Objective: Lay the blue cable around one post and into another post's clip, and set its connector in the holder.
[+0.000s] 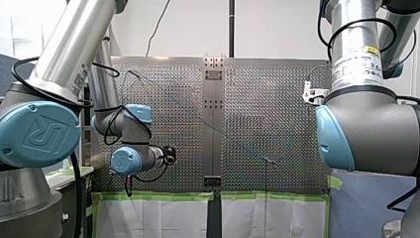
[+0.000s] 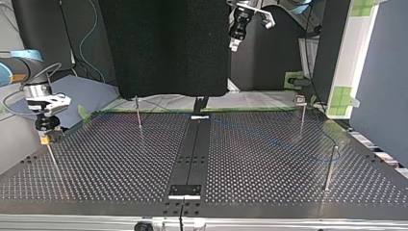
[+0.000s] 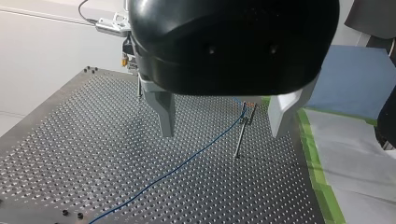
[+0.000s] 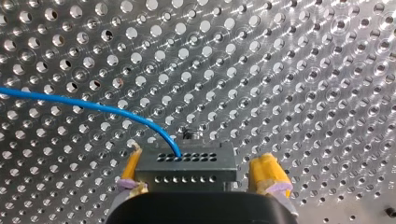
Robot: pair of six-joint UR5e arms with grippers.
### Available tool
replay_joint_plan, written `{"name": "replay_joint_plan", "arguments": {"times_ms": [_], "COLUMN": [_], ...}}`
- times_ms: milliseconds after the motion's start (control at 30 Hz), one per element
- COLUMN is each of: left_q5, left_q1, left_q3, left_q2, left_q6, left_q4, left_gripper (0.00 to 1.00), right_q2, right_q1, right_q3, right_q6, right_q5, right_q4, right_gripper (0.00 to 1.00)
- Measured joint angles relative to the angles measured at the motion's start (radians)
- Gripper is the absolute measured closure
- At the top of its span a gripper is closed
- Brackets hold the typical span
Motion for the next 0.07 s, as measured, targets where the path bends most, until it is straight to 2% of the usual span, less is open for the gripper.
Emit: {"name": "replay_joint_plan", "arguments": {"times_ms": [67], "left_q5": [0.0], "left_q1": [0.0], "left_q3": [0.0], "left_q2": [0.0], "left_q6": [0.0], "left_q4": [0.0], "left_gripper": [0.0], "right_q2": [0.0], "right_q1": [0.0], "right_q3": [0.0], "right_q6": [0.0], "right_q5": [0.0], "right_q4": [0.0], "right_gripper": [0.0]}}
